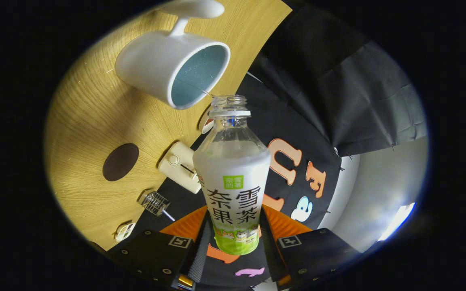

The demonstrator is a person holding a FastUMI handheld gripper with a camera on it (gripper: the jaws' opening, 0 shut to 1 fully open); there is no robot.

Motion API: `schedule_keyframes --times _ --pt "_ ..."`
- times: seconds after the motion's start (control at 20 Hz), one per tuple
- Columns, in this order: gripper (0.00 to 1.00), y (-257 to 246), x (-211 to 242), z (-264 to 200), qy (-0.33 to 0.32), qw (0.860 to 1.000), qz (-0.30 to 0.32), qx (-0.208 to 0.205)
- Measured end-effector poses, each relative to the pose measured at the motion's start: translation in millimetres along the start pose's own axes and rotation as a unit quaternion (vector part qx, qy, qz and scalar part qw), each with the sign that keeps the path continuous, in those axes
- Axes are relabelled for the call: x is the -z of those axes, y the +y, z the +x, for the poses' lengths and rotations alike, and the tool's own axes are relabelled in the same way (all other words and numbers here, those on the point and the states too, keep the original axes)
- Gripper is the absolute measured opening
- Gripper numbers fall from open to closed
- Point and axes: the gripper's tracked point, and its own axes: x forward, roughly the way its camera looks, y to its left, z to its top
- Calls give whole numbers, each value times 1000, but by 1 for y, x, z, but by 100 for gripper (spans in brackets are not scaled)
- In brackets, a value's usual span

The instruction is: Take the bottle from table, then pour the juice into the cup, finally place the bottle on the coaster

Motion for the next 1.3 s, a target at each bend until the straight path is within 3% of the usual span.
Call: schedule_keyframes --times 0.6,0.8,0.95,1.05,1.2,1.3 --pt "63 25 -8 -10 -2 998 46 -32" --pt "63 48 -7 -7 11 988 141 -63" --pt "63 62 -5 -4 38 965 240 -101" --pt "63 54 -9 -4 41 946 305 -103" --pt "63 53 -8 5 45 906 402 -121" --pt "64 55 -3 10 60 873 467 -128"
